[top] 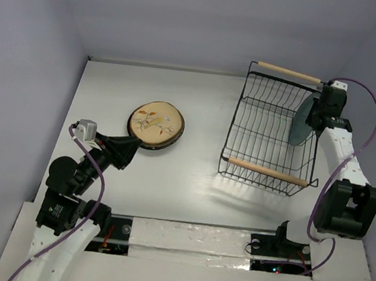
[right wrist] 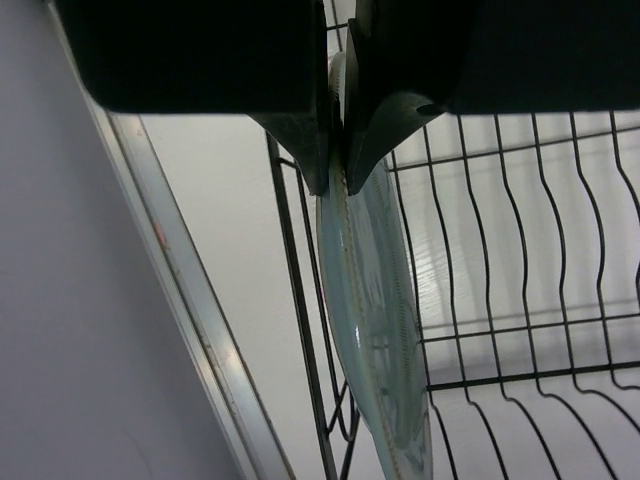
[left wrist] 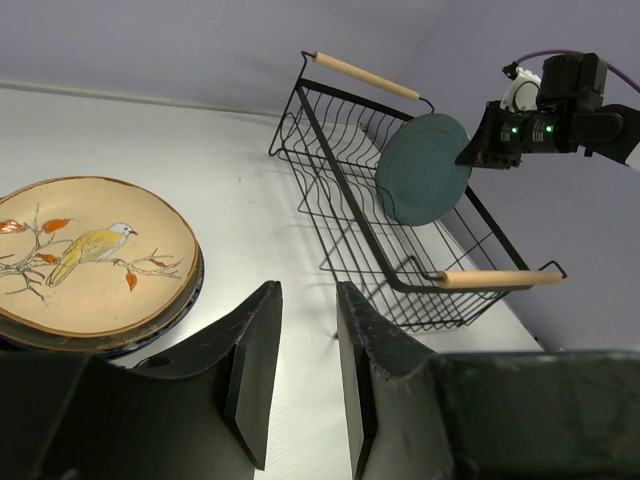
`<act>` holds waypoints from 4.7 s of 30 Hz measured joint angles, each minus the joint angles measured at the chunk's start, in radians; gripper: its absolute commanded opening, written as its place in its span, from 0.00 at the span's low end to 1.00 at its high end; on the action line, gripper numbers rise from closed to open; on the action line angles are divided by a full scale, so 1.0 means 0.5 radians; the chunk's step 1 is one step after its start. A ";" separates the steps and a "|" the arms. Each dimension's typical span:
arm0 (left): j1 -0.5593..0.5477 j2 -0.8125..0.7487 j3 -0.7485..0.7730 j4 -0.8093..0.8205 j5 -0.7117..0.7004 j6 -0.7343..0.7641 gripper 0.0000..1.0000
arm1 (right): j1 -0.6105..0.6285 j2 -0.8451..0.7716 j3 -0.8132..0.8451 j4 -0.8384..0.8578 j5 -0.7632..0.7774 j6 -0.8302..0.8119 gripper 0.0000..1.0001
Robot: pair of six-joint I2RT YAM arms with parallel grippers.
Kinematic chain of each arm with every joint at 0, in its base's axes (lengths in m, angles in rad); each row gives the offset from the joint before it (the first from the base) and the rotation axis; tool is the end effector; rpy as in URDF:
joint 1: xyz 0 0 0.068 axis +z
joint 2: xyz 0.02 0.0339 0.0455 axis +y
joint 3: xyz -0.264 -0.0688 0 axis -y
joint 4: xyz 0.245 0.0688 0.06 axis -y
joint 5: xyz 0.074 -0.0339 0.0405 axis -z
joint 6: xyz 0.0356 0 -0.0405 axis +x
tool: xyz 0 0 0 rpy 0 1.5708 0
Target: Unload the plates from the dish rack
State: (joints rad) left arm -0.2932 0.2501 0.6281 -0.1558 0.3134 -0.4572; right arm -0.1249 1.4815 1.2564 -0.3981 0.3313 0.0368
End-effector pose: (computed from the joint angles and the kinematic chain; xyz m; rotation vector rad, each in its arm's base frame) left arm 0.0686 -0.0322 0.3488 0.1592 1.4011 -0.8376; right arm 0.3320 -0.0534 0.3174 0.3618 2.1546 -0.4127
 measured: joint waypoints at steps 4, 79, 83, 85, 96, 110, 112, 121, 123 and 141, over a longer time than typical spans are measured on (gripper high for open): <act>0.000 0.000 0.000 -0.001 -0.001 -0.001 0.26 | 0.004 -0.004 0.050 -0.057 -0.012 0.032 0.00; 0.000 0.070 0.000 -0.018 -0.122 -0.021 0.35 | 1.666 0.853 0.108 1.012 -1.021 1.704 0.75; 0.000 0.070 0.000 -0.018 -0.125 -0.024 0.35 | 1.691 0.846 0.148 0.863 -0.941 1.546 0.92; 0.000 0.070 0.000 -0.019 -0.128 -0.024 0.37 | 1.705 0.823 0.172 0.768 -0.893 1.459 1.00; 0.000 0.076 0.000 -0.019 -0.148 -0.027 0.52 | 1.728 0.382 0.092 0.568 -0.668 1.153 0.69; 0.000 0.100 0.000 -0.019 -0.159 -0.028 0.56 | 1.751 -0.079 -0.417 0.332 -0.457 0.921 0.65; 0.000 0.114 0.000 -0.020 -0.159 -0.028 0.58 | 1.761 -0.153 -0.481 0.295 -0.442 0.909 0.65; 0.000 0.140 0.000 -0.019 -0.158 -0.030 0.73 | 1.770 -0.456 -0.651 0.098 -0.256 0.896 0.80; 0.000 0.150 0.000 -0.019 -0.156 -0.027 0.80 | 1.769 -0.530 -0.650 0.092 -0.249 0.874 0.89; 0.000 0.265 0.462 0.033 -0.285 0.017 0.93 | 1.768 -2.141 -0.417 0.520 0.304 0.673 0.05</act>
State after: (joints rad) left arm -0.2932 0.3824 0.8593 -0.1394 0.1711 -0.4488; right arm 0.7589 0.4110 1.0477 -0.1383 0.4835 0.3733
